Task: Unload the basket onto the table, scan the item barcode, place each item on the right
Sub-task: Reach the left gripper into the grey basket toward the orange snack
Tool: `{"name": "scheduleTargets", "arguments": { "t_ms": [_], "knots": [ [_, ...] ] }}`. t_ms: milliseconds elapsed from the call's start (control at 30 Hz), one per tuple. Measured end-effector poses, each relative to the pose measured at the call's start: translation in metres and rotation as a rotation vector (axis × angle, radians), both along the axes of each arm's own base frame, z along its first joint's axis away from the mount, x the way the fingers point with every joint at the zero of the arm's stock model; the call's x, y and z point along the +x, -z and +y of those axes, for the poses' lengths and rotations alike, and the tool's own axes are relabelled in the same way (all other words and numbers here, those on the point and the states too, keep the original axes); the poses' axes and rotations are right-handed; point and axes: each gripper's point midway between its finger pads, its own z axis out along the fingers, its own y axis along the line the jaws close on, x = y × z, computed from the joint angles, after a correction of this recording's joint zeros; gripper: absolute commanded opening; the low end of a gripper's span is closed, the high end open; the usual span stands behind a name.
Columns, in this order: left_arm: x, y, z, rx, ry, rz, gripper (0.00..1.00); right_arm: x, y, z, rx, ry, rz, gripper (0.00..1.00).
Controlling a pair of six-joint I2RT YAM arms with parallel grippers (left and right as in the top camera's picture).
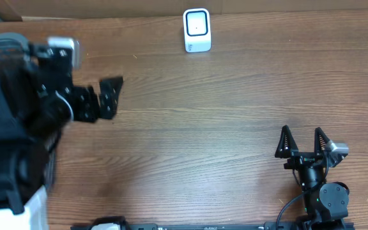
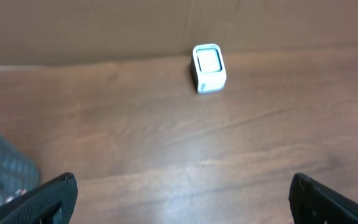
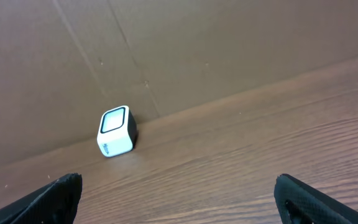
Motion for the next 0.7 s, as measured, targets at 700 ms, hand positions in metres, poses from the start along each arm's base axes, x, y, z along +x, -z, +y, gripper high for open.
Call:
{"name": "scheduleTargets", "arguments": {
  "t_ms": [700],
  "knots": [
    [-0.010,-0.001,0.231,0.032,-0.889,0.017,1.00,0.000,0.000,0.000,-0.001,0.000,0.001,1.00]
  ]
}}
